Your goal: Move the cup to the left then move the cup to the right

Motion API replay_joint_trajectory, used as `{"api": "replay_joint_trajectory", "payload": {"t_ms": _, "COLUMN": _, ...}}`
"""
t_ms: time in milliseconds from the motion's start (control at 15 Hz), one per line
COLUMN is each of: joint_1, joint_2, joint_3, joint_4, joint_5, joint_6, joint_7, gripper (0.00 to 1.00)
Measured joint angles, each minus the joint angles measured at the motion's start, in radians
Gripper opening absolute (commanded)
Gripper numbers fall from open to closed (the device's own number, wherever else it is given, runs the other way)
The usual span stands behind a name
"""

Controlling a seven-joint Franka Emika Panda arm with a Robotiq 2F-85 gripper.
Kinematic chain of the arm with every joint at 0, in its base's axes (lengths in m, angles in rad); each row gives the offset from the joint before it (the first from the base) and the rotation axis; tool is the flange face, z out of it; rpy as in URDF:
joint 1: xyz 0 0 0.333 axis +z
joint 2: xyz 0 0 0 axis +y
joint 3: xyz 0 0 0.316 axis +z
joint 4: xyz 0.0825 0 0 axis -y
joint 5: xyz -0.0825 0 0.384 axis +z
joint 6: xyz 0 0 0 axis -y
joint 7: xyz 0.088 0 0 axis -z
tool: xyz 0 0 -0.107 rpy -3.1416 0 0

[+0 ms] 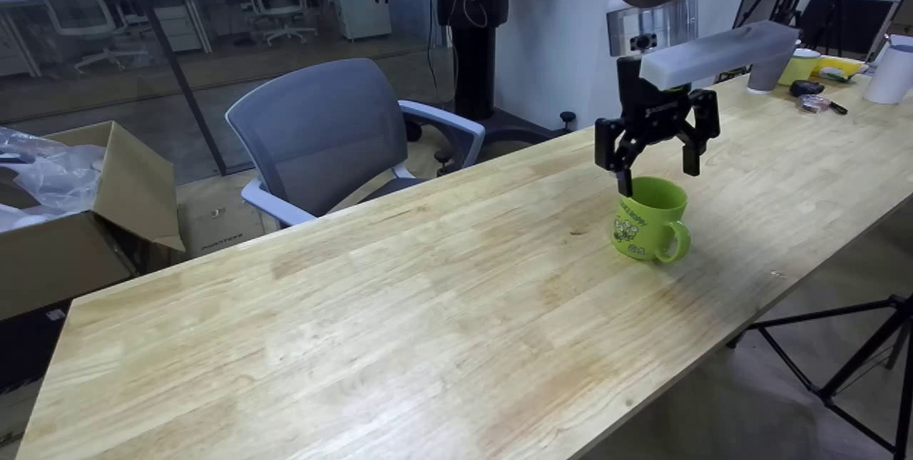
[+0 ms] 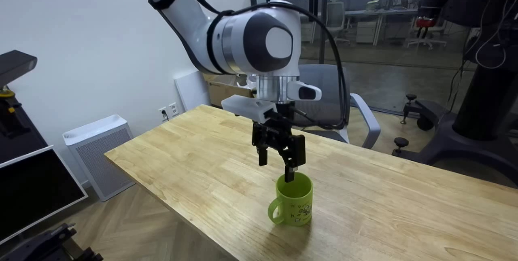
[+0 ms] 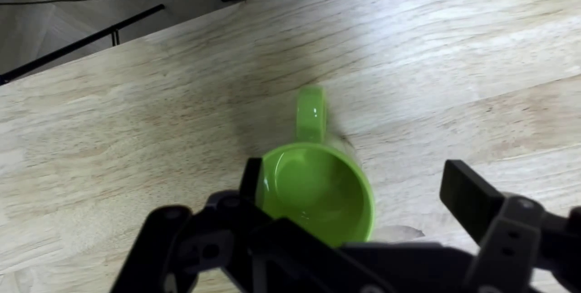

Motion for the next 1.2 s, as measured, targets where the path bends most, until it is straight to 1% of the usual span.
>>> {"api": "replay_joint_trajectory", "payload": {"t_ms": 467, "joint_1": -0.013, "joint_2": 0.022, "joint_3": 0.008, "joint_4": -0.052, "joint_5": 0.007, "joint_6": 0.166, "joint_7": -0.027, "gripper": 1.00}}
{"api": "replay_joint_trajectory", "payload": {"t_ms": 733, "joint_1": -0.024, "joint_2": 0.046, "joint_3": 0.016, "joint_4": -0.067, "joint_5": 0.025, "joint_6": 0.226, "joint_7": -0.052, "gripper": 1.00}}
{"api": "replay_joint_trajectory", "payload": {"t_ms": 800, "joint_1": -0.026, "joint_2": 0.052, "joint_3": 0.017, "joint_4": -0.069, "joint_5": 0.028, "joint_6": 0.238, "joint_7": -0.058, "gripper": 0.98}}
{"api": "replay_joint_trajectory", "payload": {"t_ms": 867, "joint_1": -0.028, "joint_2": 0.058, "joint_3": 0.017, "joint_4": -0.072, "joint_5": 0.028, "joint_6": 0.249, "joint_7": -0.061, "gripper": 0.74}}
{"api": "replay_joint_trajectory", "payload": {"t_ms": 933, "joint_1": -0.029, "joint_2": 0.064, "joint_3": 0.017, "joint_4": -0.075, "joint_5": 0.029, "joint_6": 0.258, "joint_7": -0.064, "gripper": 0.74}}
{"api": "replay_joint_trajectory", "payload": {"t_ms": 1000, "joint_1": -0.030, "joint_2": 0.068, "joint_3": 0.017, "joint_4": -0.079, "joint_5": 0.029, "joint_6": 0.271, "joint_7": -0.068, "gripper": 0.70}}
{"api": "replay_joint_trajectory", "payload": {"t_ms": 1067, "joint_1": -0.030, "joint_2": 0.072, "joint_3": 0.017, "joint_4": -0.081, "joint_5": 0.029, "joint_6": 0.281, "joint_7": -0.072, "gripper": 0.61}}
{"api": "replay_joint_trajectory", "payload": {"t_ms": 1200, "joint_1": -0.031, "joint_2": 0.078, "joint_3": 0.017, "joint_4": -0.086, "joint_5": 0.029, "joint_6": 0.295, "joint_7": -0.078, "gripper": 0.48}}
